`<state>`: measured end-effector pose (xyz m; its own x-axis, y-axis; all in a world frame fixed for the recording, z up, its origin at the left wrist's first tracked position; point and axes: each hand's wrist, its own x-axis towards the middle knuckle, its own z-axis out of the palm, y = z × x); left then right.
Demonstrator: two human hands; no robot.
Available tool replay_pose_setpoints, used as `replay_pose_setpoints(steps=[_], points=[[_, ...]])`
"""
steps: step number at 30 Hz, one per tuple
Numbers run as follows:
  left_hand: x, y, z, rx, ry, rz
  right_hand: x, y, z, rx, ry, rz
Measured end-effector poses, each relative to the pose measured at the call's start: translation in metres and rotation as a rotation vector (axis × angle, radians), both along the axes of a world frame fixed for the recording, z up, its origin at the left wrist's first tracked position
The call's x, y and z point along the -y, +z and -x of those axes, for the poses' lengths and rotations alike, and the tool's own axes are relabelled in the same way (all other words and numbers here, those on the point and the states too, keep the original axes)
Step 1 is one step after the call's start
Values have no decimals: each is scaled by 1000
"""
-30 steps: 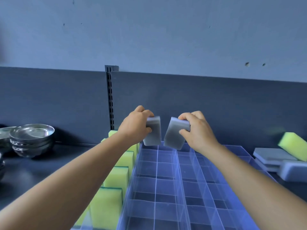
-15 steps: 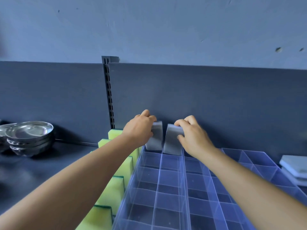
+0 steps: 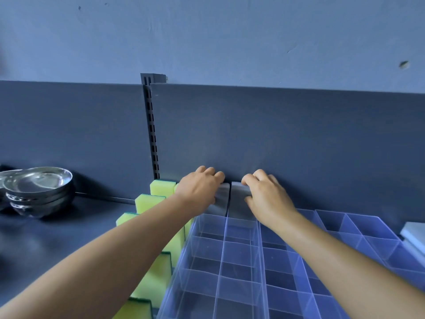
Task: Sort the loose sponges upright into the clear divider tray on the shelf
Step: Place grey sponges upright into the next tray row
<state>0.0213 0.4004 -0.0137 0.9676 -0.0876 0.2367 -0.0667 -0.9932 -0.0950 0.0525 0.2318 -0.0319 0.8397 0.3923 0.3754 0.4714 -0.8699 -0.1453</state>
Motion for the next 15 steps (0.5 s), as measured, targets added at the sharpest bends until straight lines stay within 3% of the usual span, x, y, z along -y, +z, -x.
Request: replay_pose_setpoints(steps=[9,15], points=[[2,6,8,-82,-26,-35,-1,6,15,-72,-25,42],[19,16,23,-2,-125,42,23,21,45,-45,-94,41]])
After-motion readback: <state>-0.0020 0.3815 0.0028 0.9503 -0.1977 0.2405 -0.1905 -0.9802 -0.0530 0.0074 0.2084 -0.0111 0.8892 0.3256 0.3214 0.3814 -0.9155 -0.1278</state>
